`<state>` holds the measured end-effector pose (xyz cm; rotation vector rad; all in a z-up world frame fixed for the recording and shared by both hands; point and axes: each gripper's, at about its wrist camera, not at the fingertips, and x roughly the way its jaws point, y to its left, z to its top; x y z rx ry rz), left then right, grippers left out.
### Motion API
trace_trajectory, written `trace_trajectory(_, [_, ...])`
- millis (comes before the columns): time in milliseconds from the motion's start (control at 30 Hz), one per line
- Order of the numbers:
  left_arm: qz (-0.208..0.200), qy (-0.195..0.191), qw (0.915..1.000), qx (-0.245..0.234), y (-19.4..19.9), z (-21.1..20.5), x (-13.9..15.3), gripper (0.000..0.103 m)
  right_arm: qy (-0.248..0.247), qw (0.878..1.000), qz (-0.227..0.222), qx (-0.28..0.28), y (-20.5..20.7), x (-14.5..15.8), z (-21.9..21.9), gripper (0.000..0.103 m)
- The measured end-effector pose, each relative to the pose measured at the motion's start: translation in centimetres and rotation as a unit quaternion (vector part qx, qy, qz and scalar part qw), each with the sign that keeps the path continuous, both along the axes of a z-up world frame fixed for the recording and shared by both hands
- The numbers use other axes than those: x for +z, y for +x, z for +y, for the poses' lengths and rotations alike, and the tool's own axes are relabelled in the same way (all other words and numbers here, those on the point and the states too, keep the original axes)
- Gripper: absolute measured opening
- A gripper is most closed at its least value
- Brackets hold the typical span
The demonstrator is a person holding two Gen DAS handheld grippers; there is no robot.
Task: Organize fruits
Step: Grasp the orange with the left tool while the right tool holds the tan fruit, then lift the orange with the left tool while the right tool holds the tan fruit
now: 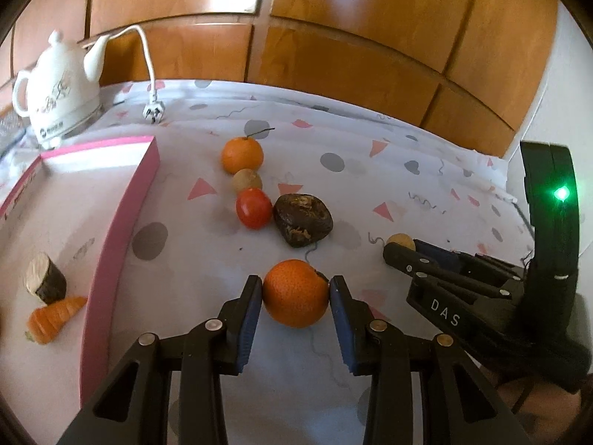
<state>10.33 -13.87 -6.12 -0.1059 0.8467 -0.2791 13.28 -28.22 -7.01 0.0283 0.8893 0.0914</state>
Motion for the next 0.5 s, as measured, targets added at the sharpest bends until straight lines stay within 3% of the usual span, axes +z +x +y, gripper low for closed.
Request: trace_trajectory(500, [0.03,-0.018,0.9991,0.024,2.2,-0.3,-1.4,0.039,-0.006,1.0,0.006,-0.007,0.3,-0.2,0.2,0.026])
